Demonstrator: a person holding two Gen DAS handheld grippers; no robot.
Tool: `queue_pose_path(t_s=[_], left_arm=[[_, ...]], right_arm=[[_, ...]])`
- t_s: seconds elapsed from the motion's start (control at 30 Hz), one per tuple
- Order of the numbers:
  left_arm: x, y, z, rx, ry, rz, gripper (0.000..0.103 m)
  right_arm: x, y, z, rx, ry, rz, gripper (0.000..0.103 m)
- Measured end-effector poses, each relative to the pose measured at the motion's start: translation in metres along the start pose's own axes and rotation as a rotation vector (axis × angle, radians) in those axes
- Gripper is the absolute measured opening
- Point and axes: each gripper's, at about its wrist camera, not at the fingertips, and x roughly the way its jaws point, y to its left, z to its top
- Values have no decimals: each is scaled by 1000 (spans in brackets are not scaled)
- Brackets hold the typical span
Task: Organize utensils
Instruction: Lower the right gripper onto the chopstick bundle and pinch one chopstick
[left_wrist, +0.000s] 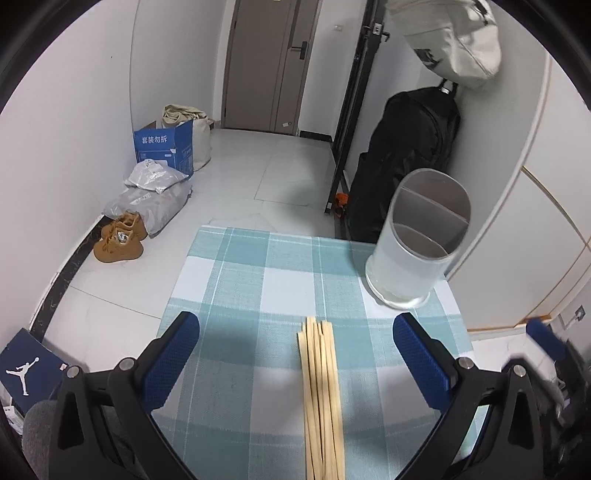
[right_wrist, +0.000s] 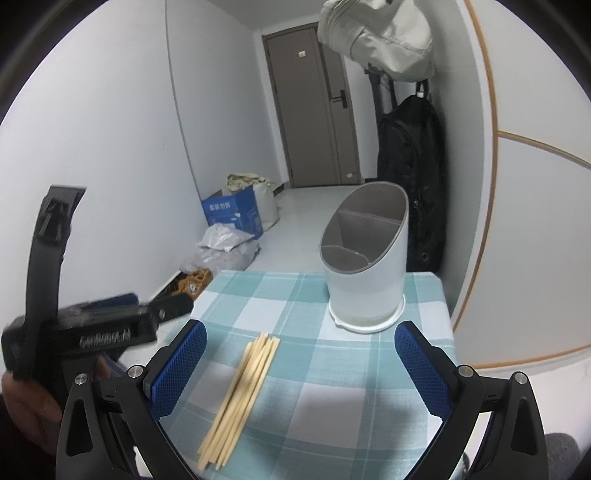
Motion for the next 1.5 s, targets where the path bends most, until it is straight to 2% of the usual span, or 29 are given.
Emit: queue_pose_path(t_s=[0.13,0.2,0.33,0.4,0.43,0.47,0.63,0.9,1.0,1.17,1.5], left_arm=[[18,21,6,-19,-6,16,102],[30,34,5,-41,16,18,102],[50,60,-3,-115,80,14,102],[56,64,-1,-142,106,-1,102],[57,65,1,-148,107,-11,102],[57,66,4,-152,103,-13,102],[59,72,11,-153,95,-26,102],[64,88,13,-172,115,-29,102],[67,96,14,-201,123,-34,102],[69,105,14,-250,140,-47,102],[65,110,14,-260,132,-43,102]], right_arm=[[27,-2,-2,24,124,55,102],[44,0,-5,16,195,48,99],[81,4,-13,11,329,59,74],[103,6,-19,22,404,72,65],[111,7,-21,26,432,79,50],[119,9,-23,32,460,97,42],[153,16,-25,34,530,87,37],[188,26,-21,-41,634,16,31],[196,29,-24,-70,673,-2,25],[193,36,-22,-116,676,-48,25],[202,40,-12,-175,723,-99,25]])
